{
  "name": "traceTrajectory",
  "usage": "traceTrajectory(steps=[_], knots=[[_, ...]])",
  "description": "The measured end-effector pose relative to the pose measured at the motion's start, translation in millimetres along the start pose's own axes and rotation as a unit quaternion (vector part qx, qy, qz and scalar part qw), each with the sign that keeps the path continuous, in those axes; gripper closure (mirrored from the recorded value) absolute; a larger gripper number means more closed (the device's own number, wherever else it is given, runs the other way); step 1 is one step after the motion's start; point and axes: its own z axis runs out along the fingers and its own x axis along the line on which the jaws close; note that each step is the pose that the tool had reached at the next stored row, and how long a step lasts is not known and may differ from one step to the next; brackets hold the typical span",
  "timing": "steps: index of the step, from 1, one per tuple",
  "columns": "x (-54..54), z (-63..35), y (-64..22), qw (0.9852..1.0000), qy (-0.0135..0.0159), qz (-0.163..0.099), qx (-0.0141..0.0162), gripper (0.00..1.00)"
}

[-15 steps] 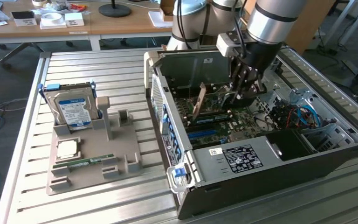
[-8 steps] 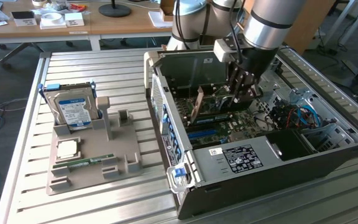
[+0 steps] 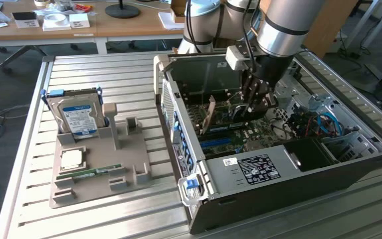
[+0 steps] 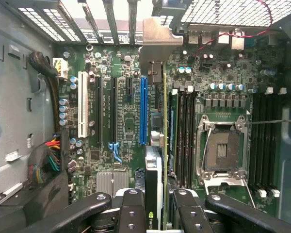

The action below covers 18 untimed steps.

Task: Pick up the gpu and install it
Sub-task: 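Insert the gpu into the slot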

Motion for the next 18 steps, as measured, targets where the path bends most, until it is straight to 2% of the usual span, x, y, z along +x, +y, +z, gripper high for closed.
traceTrajectory(steps=[18], knots=[[3.3, 6.7, 8.5, 1.0, -0.0003, -0.001, 0.0005, 0.73]])
